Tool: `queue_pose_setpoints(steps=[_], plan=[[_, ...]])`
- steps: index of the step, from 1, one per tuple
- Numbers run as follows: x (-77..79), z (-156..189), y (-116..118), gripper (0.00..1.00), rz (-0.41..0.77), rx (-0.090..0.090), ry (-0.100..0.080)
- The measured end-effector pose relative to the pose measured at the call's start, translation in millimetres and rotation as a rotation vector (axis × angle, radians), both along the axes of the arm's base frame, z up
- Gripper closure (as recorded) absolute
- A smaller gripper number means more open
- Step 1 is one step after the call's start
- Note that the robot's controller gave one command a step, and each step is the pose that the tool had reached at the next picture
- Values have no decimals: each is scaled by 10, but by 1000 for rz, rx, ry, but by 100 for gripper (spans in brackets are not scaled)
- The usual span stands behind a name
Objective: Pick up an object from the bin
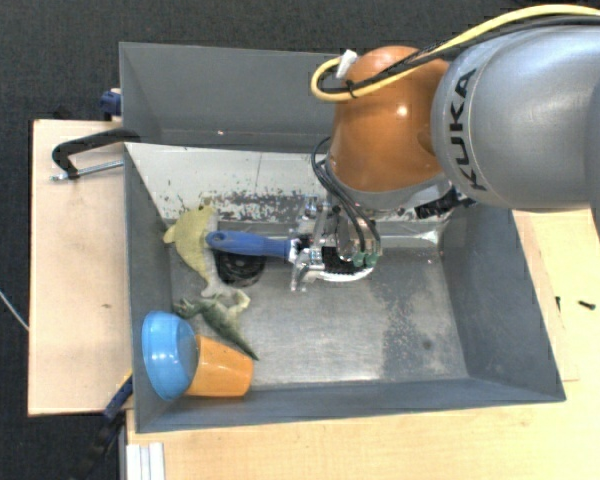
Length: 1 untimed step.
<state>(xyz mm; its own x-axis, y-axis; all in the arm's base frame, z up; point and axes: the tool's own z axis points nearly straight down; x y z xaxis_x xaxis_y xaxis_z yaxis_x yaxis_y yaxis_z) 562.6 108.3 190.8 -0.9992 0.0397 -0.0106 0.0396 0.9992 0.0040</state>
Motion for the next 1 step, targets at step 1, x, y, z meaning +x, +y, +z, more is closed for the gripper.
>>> queue_pose_setpoints(steps=[1], plan=[[299, 1628, -1046, 100, 199, -8, -4]])
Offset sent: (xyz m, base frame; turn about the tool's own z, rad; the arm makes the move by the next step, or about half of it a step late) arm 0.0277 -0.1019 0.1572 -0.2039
